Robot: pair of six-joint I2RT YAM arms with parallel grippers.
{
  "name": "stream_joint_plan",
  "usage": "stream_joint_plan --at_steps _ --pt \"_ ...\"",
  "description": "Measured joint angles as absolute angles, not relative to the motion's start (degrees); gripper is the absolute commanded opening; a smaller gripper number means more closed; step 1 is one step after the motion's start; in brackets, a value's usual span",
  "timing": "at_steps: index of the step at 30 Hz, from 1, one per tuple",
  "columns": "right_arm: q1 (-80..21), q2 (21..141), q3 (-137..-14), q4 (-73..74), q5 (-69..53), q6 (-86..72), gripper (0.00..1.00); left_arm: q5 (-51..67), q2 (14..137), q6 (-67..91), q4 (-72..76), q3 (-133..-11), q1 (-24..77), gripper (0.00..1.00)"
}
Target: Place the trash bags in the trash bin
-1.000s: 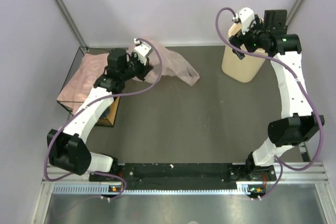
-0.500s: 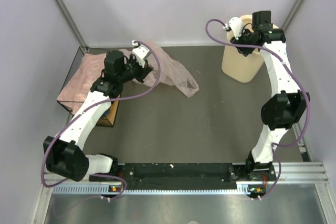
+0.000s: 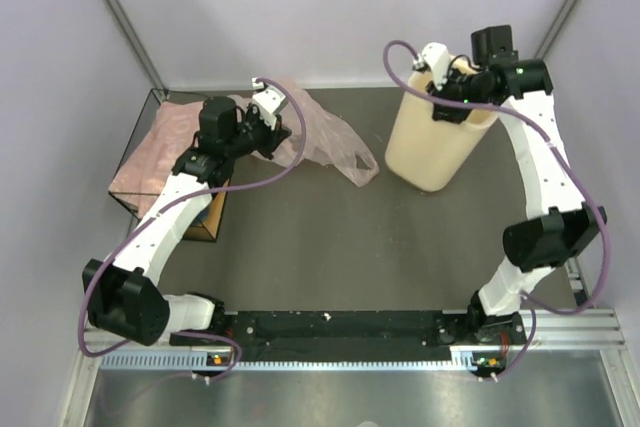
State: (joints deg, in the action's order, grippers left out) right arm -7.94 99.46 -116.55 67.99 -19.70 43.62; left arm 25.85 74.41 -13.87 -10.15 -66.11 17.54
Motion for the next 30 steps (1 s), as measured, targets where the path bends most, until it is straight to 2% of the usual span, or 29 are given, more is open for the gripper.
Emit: stream_joint_plan --at_steps 11,14,15,18,20,21,23,28,29,30 --pt "-26.4 81.8 -97.8 69.1 -24.0 37.4 0.0 23.5 74.4 -13.2 -11.2 -66.3 17.1 0.0" --pt "-30.2 78.6 -93.6 68.7 -22.3 37.1 0.3 23.0 74.4 -13.2 -11.6 -66.3 16.9 0.0" --pt "-31.1 78.0 -92.8 68.6 -22.0 36.6 0.43 23.0 74.4 -13.1 -11.7 -66.3 16.9 0.0" --pt "-32.9 77.0 -92.1 68.9 -22.0 34.8 0.49 23.0 74.4 -13.0 -11.7 -66.3 16.8 0.0" --pt "-33.5 76.5 -92.1 68.9 -21.9 34.3 0.45 23.0 74.4 -12.7 -11.7 -66.3 16.8 0.0" --pt "-33.6 76.3 -92.1 69.0 -21.8 34.2 0.31 23.0 74.4 -12.5 -11.7 -66.3 16.8 0.0" --pt "-33.6 75.9 -92.1 69.1 -21.5 33.9 0.19 23.0 74.4 -12.2 -11.7 -66.3 16.8 0.0" --pt "-33.9 75.3 -92.2 69.7 -22.0 33.8 0.08 23.0 74.4 -11.9 -11.7 -66.3 16.7 0.0" --pt "-34.0 75.2 -92.3 69.6 -22.0 33.8 0.02 23.0 74.4 -11.9 -11.7 -66.3 16.7 0.0" --pt "-34.2 75.1 -92.4 69.7 -21.7 33.7 0.0 23.0 74.4 -11.9 -11.7 -66.3 16.7 0.0"
